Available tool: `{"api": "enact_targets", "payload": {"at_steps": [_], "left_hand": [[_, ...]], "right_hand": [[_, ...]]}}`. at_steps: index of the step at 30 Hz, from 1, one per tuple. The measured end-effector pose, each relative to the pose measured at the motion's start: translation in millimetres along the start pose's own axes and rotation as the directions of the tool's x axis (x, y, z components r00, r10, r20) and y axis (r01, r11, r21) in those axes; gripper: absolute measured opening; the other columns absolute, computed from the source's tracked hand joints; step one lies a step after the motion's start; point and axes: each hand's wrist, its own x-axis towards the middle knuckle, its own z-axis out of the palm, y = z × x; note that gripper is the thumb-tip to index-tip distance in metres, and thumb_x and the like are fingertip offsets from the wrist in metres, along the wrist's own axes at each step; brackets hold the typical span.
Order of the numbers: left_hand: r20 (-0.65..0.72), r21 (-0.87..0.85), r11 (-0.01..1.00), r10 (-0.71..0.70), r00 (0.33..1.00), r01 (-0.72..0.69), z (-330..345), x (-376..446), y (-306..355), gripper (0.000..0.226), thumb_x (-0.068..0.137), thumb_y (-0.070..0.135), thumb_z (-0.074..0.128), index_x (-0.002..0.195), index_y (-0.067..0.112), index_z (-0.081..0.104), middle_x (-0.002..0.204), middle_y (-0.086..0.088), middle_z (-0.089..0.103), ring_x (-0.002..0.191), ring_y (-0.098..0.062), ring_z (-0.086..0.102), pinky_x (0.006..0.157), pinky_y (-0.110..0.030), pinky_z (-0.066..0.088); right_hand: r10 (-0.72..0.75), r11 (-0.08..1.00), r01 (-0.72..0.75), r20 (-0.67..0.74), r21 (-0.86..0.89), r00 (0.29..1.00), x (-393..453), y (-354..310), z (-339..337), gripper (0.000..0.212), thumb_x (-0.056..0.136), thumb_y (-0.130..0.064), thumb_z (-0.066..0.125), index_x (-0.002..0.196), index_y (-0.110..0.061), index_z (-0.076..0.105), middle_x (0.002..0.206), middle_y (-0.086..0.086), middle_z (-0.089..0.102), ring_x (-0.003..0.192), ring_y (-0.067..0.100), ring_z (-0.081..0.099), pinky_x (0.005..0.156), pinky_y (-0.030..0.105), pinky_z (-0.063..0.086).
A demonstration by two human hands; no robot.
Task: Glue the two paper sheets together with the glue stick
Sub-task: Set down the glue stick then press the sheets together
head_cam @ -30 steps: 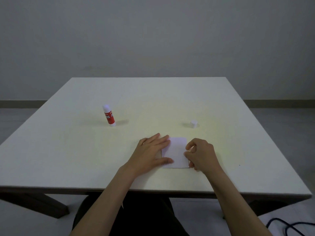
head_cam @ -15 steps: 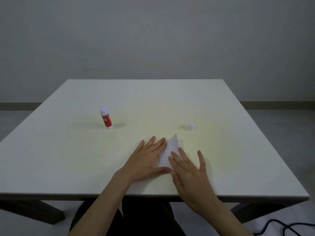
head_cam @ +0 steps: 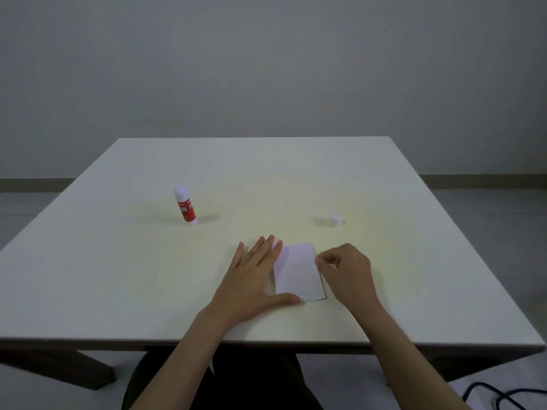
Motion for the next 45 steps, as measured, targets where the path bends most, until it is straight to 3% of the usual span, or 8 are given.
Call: {"api": "enact_targets", "payload": {"at_steps": [9, 17, 27, 32, 35, 38, 40, 45], "left_hand": [[-0.010, -0.016, 0.999, -0.039, 0.999, 0.039, 5.7, 2.3, -3.1, 0.121, 0.057, 0.094, 0.021, 0.151, 0.021, -0.004, 0.160, 0.010, -0.002, 0.135, 0.008, -0.017, 0.113, -0.031, -0.022], [0.070, 0.017, 1.000, -0.008, 0.998, 0.007, -2.2, 2.2, -1.8, 0.112, 0.066, 0.088, 0.029, 0.150, 0.023, -0.007, 0.159, 0.012, -0.009, 0.146, -0.005, -0.013, 0.119, -0.043, -0.012], [0.048, -0.085, 0.996, 0.031, 0.998, -0.026, -6.2, -6.9, -7.8, 0.087, 0.084, 0.070, 0.036, 0.151, 0.027, 0.000, 0.156, 0.021, -0.011, 0.141, 0.005, -0.019, 0.116, -0.031, -0.018], [0.099, 0.029, 0.999, 0.016, 0.995, -0.019, -7.8, -14.0, -10.9, 0.091, 0.079, 0.074, 0.030, 0.151, 0.027, -0.002, 0.153, 0.021, -0.014, 0.144, -0.002, -0.018, 0.117, -0.040, -0.017], [0.114, 0.030, 0.999, 0.022, 0.993, -0.026, -9.3, -12.3, -10.5, 0.096, 0.075, 0.079, 0.027, 0.151, 0.029, -0.005, 0.154, 0.021, -0.014, 0.144, -0.004, -0.019, 0.116, -0.044, -0.017], [0.114, 0.052, 0.998, 0.019, 0.993, -0.025, -8.9, -10.1, -13.5, 0.097, 0.075, 0.079, 0.026, 0.150, 0.028, -0.006, 0.156, 0.019, -0.014, 0.144, -0.009, -0.021, 0.116, -0.045, -0.017], [0.137, 0.075, 0.997, 0.014, 0.990, -0.025, -9.9, -7.7, -14.9, 0.097, 0.075, 0.077, 0.028, 0.150, 0.028, -0.008, 0.156, 0.019, -0.016, 0.143, -0.012, -0.024, 0.115, -0.046, -0.018], [0.145, 0.076, 0.997, -0.002, 0.989, -0.009, -12.1, -6.2, -15.4, 0.106, 0.067, 0.087, 0.026, 0.149, 0.031, -0.011, 0.149, 0.024, -0.022, 0.140, -0.010, -0.030, 0.112, -0.042, -0.023]], "right_hand": [[-0.088, 0.985, 0.087, 0.001, -0.147, 0.996, 1.2, -7.2, 12.0, 0.021, 0.078, -0.012, 0.061, 0.084, 0.007, 0.066, 0.091, 0.025, 0.066, 0.090, 0.037, 0.058, 0.078, 0.048, 0.049], [-0.157, 0.956, 0.151, -0.003, -0.252, 0.988, -1.2, -0.2, 18.5, 0.017, 0.085, -0.020, 0.059, 0.087, -0.010, 0.073, 0.093, 0.004, 0.064, 0.088, 0.023, 0.051, 0.077, 0.034, 0.041], [-0.200, 0.969, 0.189, -0.055, -0.158, 0.978, -4.1, 4.6, 25.0, 0.025, 0.084, -0.009, 0.061, 0.107, -0.015, 0.069, 0.094, 0.004, 0.065, 0.091, 0.023, 0.054, 0.077, 0.032, 0.037], [-0.314, 0.867, 0.270, -0.038, -0.419, 0.949, -13.9, -4.5, 24.6, 0.014, 0.071, 0.002, 0.072, 0.075, -0.011, 0.074, 0.076, 0.006, 0.066, 0.069, 0.027, 0.058, 0.061, 0.033, 0.035], [-0.495, 0.729, 0.420, 0.008, -0.540, 0.869, -24.0, -8.8, 22.1, 0.022, 0.062, -0.004, 0.076, 0.082, -0.014, 0.074, 0.100, 0.006, 0.074, 0.093, 0.026, 0.069, 0.077, 0.038, 0.036], [-0.616, 0.600, 0.619, 0.200, -0.508, 0.762, -42.5, -12.5, 27.5, 0.034, 0.079, -0.021, 0.051, 0.106, -0.015, 0.071, 0.122, 0.000, 0.067, 0.122, 0.021, 0.057, 0.098, 0.050, 0.034], [-0.542, 0.606, 0.629, 0.326, -0.487, 0.775, -45.7, -14.8, 28.8, 0.047, 0.089, -0.028, 0.030, 0.114, -0.016, 0.067, 0.126, -0.004, 0.065, 0.127, 0.022, 0.051, 0.098, 0.059, 0.040], [-0.385, 0.673, 0.570, 0.436, -0.471, 0.814, -6.4, -3.9, 28.4, 0.054, 0.097, -0.031, 0.014, 0.149, -0.018, 0.011, 0.160, -0.006, 0.011, 0.147, 0.017, -0.005, 0.114, 0.055, -0.010]]}}
